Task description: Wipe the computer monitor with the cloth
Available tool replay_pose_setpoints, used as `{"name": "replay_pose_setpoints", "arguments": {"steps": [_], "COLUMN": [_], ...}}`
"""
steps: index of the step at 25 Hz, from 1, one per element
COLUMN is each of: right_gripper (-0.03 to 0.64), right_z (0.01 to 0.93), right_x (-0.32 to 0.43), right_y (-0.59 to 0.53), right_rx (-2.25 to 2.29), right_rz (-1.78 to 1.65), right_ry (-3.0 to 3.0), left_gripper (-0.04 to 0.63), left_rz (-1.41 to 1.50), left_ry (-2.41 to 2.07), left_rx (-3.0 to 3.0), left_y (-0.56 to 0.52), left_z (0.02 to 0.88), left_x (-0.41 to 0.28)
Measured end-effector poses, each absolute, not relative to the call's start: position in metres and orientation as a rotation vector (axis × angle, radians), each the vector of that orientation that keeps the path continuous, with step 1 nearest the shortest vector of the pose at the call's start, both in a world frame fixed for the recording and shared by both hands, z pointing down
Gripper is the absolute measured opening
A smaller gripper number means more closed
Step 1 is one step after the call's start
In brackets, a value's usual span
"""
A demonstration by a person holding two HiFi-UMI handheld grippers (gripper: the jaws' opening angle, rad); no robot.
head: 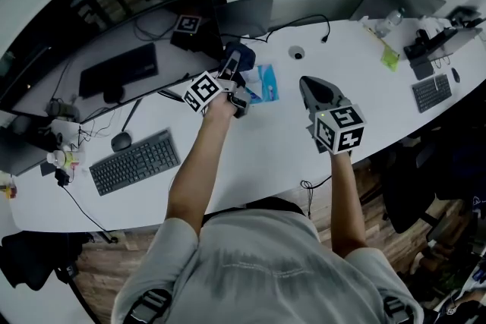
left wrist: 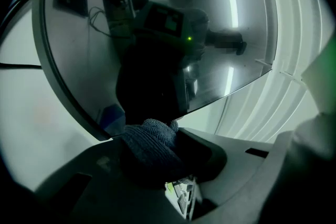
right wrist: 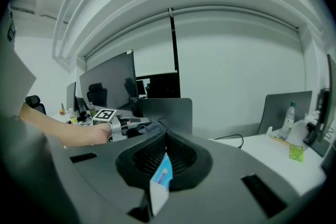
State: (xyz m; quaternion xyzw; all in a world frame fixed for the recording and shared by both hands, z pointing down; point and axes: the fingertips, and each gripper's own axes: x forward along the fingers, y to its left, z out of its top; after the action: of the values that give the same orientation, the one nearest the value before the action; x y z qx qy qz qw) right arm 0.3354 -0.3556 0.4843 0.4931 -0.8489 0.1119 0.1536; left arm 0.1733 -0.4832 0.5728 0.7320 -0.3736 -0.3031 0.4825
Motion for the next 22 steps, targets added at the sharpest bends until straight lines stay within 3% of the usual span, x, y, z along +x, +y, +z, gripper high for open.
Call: {"name": "replay_pose_setpoints", "arguments": {"steps": [22], "right_gripper": [0.002], "right_z": [0.415], "right_x": [0.304], "right_y": [-0.374], "right_rx": [1.261], "right_rz": [0.284], "right_ry": [-2.575], "left_gripper": [0.067], "left_rz": [-0.892], "left_ry": [-0.853], "left_rx": [1.937], "left_y": [-0.469], "left_z": [0.389], "left_x": [0.169]}}
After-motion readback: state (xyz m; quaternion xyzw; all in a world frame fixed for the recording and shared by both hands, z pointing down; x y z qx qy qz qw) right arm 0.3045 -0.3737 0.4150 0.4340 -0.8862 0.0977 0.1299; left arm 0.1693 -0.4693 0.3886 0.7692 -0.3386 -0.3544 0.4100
